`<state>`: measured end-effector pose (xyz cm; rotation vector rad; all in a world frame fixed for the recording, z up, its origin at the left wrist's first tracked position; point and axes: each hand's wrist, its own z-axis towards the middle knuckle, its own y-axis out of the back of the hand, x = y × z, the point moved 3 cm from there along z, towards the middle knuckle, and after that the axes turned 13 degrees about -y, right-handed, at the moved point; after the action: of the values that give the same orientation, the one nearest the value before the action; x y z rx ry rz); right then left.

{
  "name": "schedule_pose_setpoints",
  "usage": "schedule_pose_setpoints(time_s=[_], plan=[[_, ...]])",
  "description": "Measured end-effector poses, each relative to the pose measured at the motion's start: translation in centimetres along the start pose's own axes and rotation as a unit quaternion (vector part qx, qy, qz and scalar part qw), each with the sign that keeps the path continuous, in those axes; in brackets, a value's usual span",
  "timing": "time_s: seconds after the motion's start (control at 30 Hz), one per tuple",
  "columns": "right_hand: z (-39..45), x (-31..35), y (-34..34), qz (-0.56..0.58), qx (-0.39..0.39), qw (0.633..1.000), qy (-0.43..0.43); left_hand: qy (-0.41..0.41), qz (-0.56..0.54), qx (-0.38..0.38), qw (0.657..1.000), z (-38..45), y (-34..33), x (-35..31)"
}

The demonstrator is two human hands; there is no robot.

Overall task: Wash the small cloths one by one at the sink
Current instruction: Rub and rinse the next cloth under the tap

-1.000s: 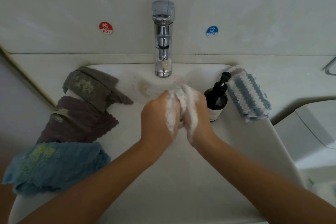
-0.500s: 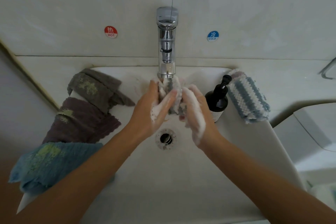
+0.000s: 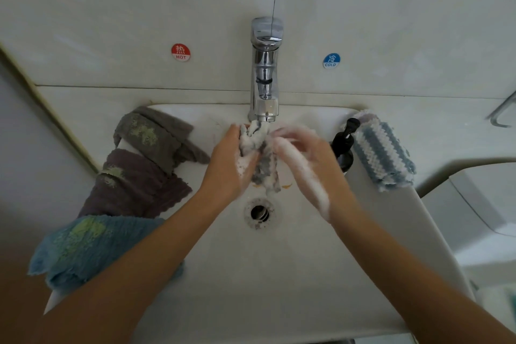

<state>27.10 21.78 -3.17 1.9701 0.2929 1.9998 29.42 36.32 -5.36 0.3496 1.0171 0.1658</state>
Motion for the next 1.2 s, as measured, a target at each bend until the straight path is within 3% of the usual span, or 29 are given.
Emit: schedule_pose_setpoints(time_s=[0.23,0.37,0.5,0.67,1.2], plan=[[-0.4,5.8,1.6,-0.064,-0.143,0.978,0.137,0.019,-0.007,0.002,1.000,0.1,0.0,-0.2],[1.9,8.6,1.7,-0.173,-0.152,0.949,0.214,0.020,0.016,0.018,1.000,0.1,-0.1,0.2],[4.1,10.0,1.4,-0.275,-0.100,0.931,0.217,0.019,0.038,0.024,0.999,0.1,-0.1,0.3],[4.9,10.8,1.8,-0.317,-0.115,0.914,0.226,0.011,0.065,0.042,0.997,0.0,-0.6,0.2],[5.5,12.6,1.9,-0.293,-0.135,0.929,0.179,-0.005,0.026,0.048,0.998,-0.5,-1.0,-0.7]])
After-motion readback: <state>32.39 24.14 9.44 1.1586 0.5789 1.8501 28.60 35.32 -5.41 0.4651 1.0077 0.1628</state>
